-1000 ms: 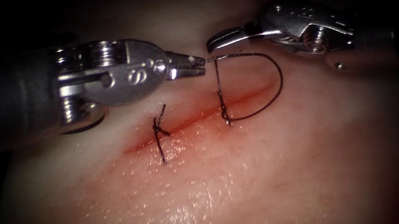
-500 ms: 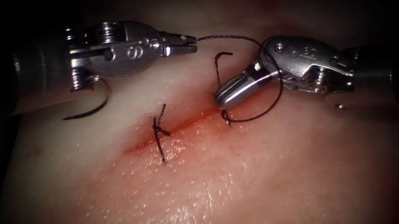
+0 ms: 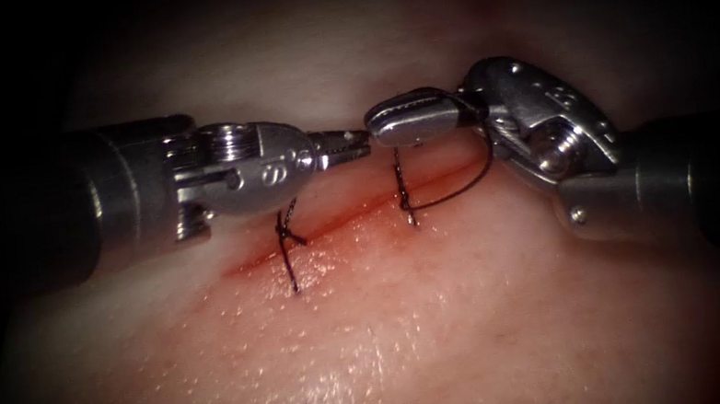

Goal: Wound Closure
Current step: Wrap suture once counter-clockwise around right gripper, then grab thread tail with right hand

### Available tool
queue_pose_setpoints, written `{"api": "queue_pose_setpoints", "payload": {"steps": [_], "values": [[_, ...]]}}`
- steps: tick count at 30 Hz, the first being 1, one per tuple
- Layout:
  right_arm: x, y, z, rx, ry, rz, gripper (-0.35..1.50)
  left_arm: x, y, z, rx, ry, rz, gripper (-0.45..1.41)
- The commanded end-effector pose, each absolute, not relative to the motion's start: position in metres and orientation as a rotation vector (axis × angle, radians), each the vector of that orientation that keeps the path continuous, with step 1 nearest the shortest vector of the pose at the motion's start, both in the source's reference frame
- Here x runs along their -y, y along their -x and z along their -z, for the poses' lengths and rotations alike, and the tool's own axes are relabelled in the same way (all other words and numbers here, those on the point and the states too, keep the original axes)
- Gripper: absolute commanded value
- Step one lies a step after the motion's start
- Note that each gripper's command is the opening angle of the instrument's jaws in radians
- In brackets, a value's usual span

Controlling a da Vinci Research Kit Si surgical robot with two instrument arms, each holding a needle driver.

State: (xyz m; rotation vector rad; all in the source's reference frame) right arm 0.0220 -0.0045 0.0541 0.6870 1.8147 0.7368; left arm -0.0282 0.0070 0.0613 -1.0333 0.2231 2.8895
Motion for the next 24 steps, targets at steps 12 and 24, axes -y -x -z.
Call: {"api": "queue_pose_setpoints", "payload": {"steps": [12, 24], "values": [[0.0078, -0.0244, -0.0545, -1.471, -0.165, -1.224, 0.47, -0.0033, 0.0325, -0.0622, -0.199, 1.063, -2.901, -0.45], [0.0084, -0.0212, -0.0565, -1.263, 0.001, -1.490, 0.84, -0.0033, 0.0315, -0.0622, -0.182, 1.070, -2.896, -0.45]]}}
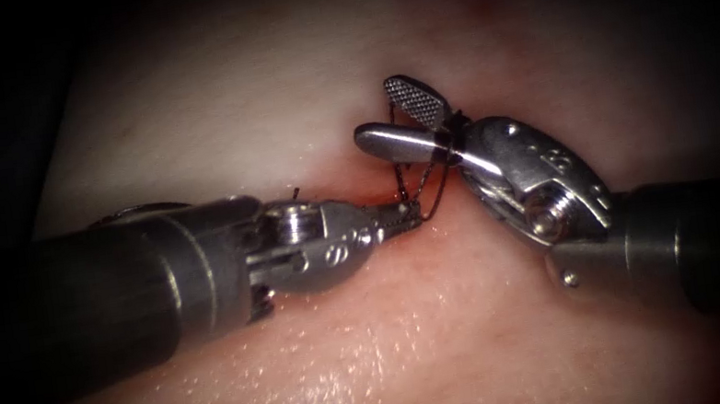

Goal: Wound Closure
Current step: Grab thread tail with right hand

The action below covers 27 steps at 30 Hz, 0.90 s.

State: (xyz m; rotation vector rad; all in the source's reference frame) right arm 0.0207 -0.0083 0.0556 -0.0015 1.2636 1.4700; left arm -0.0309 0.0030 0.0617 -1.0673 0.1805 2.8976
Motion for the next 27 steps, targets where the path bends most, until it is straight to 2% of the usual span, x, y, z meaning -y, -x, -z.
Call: {"api": "queue_pose_setpoints", "payload": {"steps": [1, 6, 8, 9, 11, 12, 14, 15, 17, 21, 27], "values": [[0.0084, -0.0212, -0.0565, -1.263, 0.001, -1.490, 0.84, -0.0033, 0.0315, -0.0622, -0.182, 1.070, -2.896, -0.45], [0.0084, -0.0200, -0.0580, -1.226, -0.020, -1.606, 0.96, -0.0037, 0.0317, -0.0625, -0.182, 1.067, -2.895, -0.45], [0.0084, -0.0198, -0.0585, -1.192, -0.044, -1.667, 0.89, -0.0038, 0.0318, -0.0626, -0.183, 1.065, -2.894, -0.45], [0.0083, -0.0199, -0.0590, -1.140, -0.052, -1.667, 0.78, -0.0039, 0.0320, -0.0627, -0.184, 1.062, -2.893, -0.45], [0.0082, -0.0199, -0.0593, -1.124, -0.052, -1.666, 0.78, -0.0040, 0.0321, -0.0627, -0.181, 1.059, -2.894, -0.45], [0.0080, -0.0200, -0.0598, -1.127, -0.069, -1.672, 0.86, -0.0041, 0.0323, -0.0628, -0.182, 1.057, -2.893, -0.45], [0.0078, -0.0201, -0.0601, -1.135, -0.084, -1.669, 0.86, -0.0041, 0.0323, -0.0628, -0.179, 1.055, -2.895, -0.45], [0.0077, -0.0203, -0.0603, -1.136, -0.091, -1.669, 0.96, -0.0041, 0.0323, -0.0628, -0.179, 1.054, -2.895, -0.45], [0.0075, -0.0206, -0.0607, -1.144, -0.111, -1.669, 1.05, -0.0041, 0.0323, -0.0628, -0.179, 1.054, -2.895, -0.45], [0.0075, -0.0216, -0.0614, -1.140, -0.138, -1.662, 1.10, -0.0041, 0.0322, -0.0628, -0.175, 1.054, -2.898, -0.45], [0.0075, -0.0225, -0.0625, -1.123, -0.154, -1.659, 1.06, -0.0041, 0.0320, -0.0628, -0.171, 1.055, -2.902, -0.45]]}}
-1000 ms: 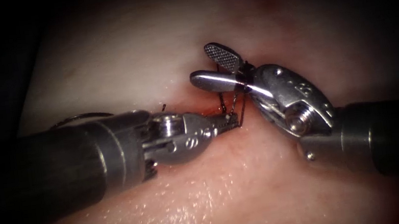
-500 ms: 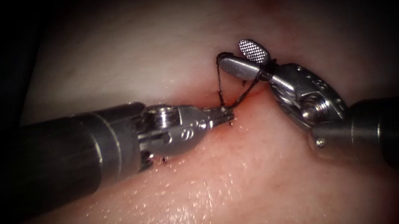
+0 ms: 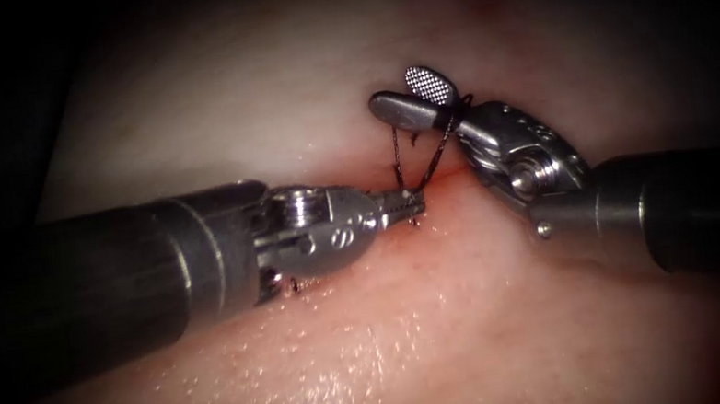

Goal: Wound Closure
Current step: Grab thread tail with right hand

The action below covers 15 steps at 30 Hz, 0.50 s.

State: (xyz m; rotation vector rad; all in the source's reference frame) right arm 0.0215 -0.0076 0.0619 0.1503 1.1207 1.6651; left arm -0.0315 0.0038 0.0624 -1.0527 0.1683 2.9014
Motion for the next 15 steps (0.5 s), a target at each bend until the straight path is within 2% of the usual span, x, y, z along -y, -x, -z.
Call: {"api": "queue_pose_setpoints", "payload": {"steps": [1, 4, 7, 8, 9, 10, 11, 15], "values": [[0.0075, -0.0225, -0.0626, -1.118, -0.152, -1.657, 1.06, -0.0041, 0.0320, -0.0628, -0.171, 1.055, -2.902, -0.45], [0.0077, -0.0226, -0.0631, -1.115, -0.147, -1.652, 1.06, -0.0041, 0.0320, -0.0628, -0.169, 1.053, -2.904, -0.45], [0.0079, -0.0225, -0.0634, -1.114, -0.142, -1.650, 0.98, -0.0040, 0.0320, -0.0628, -0.166, 1.052, -2.899, -0.45], [0.0079, -0.0225, -0.0635, -1.111, -0.142, -1.649, 0.89, -0.0040, 0.0320, -0.0628, -0.166, 1.052, -2.899, -0.45], [0.0080, -0.0225, -0.0635, -1.111, -0.141, -1.649, 0.49, -0.0040, 0.0320, -0.0628, -0.163, 1.051, -2.902, -0.45], [0.0082, -0.0224, -0.0634, -1.108, -0.142, -1.646, -0.03, -0.0040, 0.0320, -0.0628, -0.164, 1.050, -2.902, -0.45], [0.0084, -0.0223, -0.0632, -1.066, -0.171, -1.693, -0.35, -0.0039, 0.0320, -0.0628, -0.161, 1.049, -2.905, -0.45], [0.0083, -0.0223, -0.0630, -1.051, -0.239, -1.675, -0.35, -0.0039, 0.0317, -0.0628, -0.156, 1.051, -2.901, -0.45]]}}
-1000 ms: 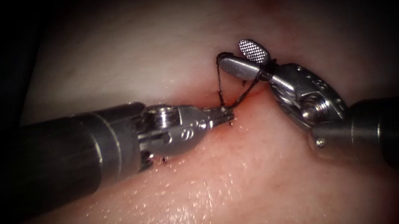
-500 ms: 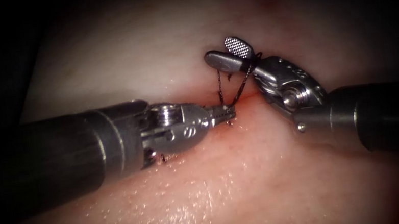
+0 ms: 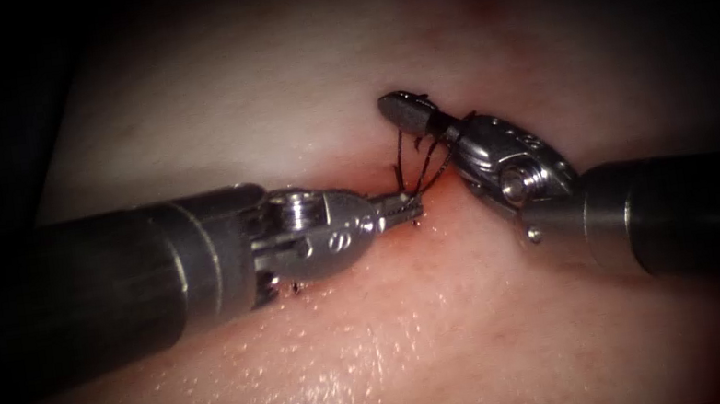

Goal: Wound Closure
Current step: Grab thread tail with right hand, then pull through loop and down with right hand while tightening upward with left end-effector

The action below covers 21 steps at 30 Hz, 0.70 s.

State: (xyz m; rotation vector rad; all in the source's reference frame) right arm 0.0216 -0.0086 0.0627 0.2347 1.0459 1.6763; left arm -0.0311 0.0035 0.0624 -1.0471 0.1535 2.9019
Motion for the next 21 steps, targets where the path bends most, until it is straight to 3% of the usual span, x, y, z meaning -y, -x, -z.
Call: {"api": "queue_pose_setpoints", "payload": {"steps": [1, 21], "values": [[0.0084, -0.0223, -0.0629, -1.071, -0.244, -1.677, -0.35, -0.0040, 0.0315, -0.0629, -0.154, 1.052, -2.901, -0.45], [0.0113, -0.0222, -0.0609, -1.231, -0.192, -1.460, -0.35, -0.0137, 0.0263, -0.0647, -0.058, 0.951, -2.843, -0.45]]}}
